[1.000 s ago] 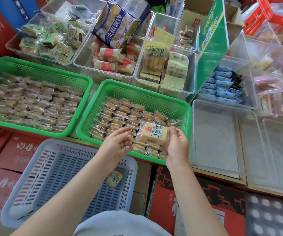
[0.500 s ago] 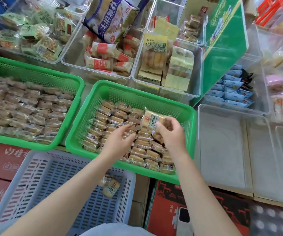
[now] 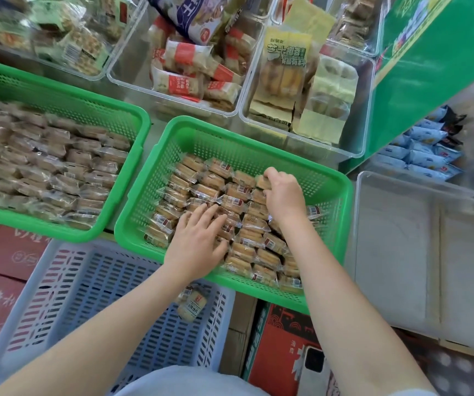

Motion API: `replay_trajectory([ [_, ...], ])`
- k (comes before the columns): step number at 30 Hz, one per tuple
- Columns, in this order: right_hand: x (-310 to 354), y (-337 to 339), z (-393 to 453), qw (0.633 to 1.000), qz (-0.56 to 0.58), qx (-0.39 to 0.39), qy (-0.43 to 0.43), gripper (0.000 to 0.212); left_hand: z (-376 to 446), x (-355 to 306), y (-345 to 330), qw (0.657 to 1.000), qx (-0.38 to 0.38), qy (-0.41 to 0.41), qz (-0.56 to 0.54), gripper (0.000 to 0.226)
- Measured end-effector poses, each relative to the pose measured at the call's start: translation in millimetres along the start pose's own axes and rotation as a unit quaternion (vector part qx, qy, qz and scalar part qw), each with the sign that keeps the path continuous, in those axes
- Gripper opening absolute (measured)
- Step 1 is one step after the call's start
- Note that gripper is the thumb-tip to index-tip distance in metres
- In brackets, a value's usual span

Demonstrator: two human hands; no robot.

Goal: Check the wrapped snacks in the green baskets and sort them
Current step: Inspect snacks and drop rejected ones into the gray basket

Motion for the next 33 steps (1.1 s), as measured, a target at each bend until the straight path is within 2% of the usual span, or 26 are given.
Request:
replay_trajectory([
  [3, -2, -4, 2, 0.997, -0.050, 0.057, -0.012, 0.035, -1, 1, 0, 1.000, 0.003, -0.003, -0.003, 0.062],
  [6, -1, 5, -3, 0.993, -0.046, 0.104, -0.024, 0.041, -1, 1, 1, 1.000, -0.006, -0.007, -0.020, 0.061],
  [8, 8, 10, -16, 0.998, -0.028, 0.060, -0.015, 0.041, -3, 4, 2, 0.999, -0.020, -0.015, -0.038, 0.059],
  [10, 27, 15, -38, 0.999, 0.050, -0.005, 0.003, 0.035, -9, 9, 3, 0.998, -0.050, -0.028, -0.036, 0.057],
  [11, 37, 16, -51, 0.995, 0.101, -0.002, 0.013, 0.028, -14, 13, 3, 0.997, -0.063, -0.028, -0.028, 0.059],
  [14, 63, 11, -92, 0.973, 0.193, 0.130, -0.007, 0.016, -34, 30, -2, 0.997, -0.079, -0.022, -0.003, 0.059],
  [16, 71, -2, -110, 0.966, 0.168, 0.196, -0.028, 0.018, -52, 42, -9, 0.995, -0.097, -0.025, 0.007, 0.055],
  [18, 77, -16, -118, 0.967, 0.118, 0.222, -0.046, 0.021, -69, 52, -17, 0.993, -0.118, -0.024, 0.022, 0.055],
  [21, 89, -27, -119, 0.973, 0.089, 0.195, -0.080, 0.027, -86, 59, -27, 0.991, -0.128, -0.028, 0.023, 0.058],
  [24, 100, -30, -116, 0.980, 0.046, 0.180, -0.074, 0.028, -95, 63, -29, 0.991, -0.134, -0.026, 0.006, 0.059],
  [27, 103, -31, -110, 0.973, 0.019, 0.212, -0.092, 0.023, -102, 71, -30, 0.989, -0.148, -0.018, -0.014, 0.059],
  [30, 104, -30, -104, 0.965, 0.005, 0.245, -0.097, 0.016, -104, 78, -29, 0.991, -0.128, -0.023, -0.011, 0.071],
  [33, 102, -25, -105, 0.956, 0.066, 0.262, -0.115, 0.009, -104, 79, -23, 0.995, -0.094, -0.026, -0.018, 0.077],
])
Point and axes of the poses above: each hand's wrist, its own z-axis towards the middle knuckle, its own y-axis out of the back of the hand, x = y × z, the point moved 1 cm from there along z, towards the middle knuckle, and after that the axes turned 8 degrees about y, right-handed, at the moved point
